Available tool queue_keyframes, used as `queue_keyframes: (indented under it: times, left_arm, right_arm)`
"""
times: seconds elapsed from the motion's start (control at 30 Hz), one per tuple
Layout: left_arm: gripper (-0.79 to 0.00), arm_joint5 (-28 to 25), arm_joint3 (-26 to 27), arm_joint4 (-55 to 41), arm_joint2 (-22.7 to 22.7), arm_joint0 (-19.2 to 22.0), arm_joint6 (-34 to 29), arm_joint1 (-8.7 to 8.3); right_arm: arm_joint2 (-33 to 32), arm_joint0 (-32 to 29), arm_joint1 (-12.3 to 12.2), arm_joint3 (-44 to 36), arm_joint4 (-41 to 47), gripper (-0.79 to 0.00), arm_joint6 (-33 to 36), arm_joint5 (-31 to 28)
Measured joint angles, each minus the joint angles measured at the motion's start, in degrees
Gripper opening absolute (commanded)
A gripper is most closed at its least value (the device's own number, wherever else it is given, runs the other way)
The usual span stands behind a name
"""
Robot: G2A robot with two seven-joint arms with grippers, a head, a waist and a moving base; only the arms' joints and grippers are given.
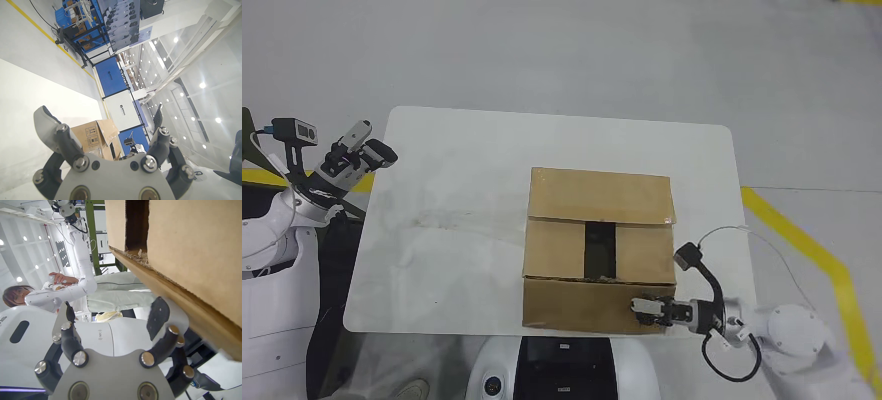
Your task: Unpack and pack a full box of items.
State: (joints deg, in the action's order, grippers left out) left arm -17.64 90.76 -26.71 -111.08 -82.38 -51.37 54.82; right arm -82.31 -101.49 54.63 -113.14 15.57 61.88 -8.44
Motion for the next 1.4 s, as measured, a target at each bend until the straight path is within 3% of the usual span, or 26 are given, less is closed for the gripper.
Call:
queue_keyframes:
  times: [0.77,1.4]
  left_arm:
    - [0.0,0.0,0.0,0.0,0.0,0.0,0.0,0.0]
    - [0.0,0.0,0.0,0.0,0.0,0.0,0.0,0.0]
  right_arm:
    - [11.3,5.8,1.0,-1.5,-9.6,0.0,-8.3,-0.4]
    - [22.3,16.1,3.1,1.1,-13.8,0.0,-14.2,4.5]
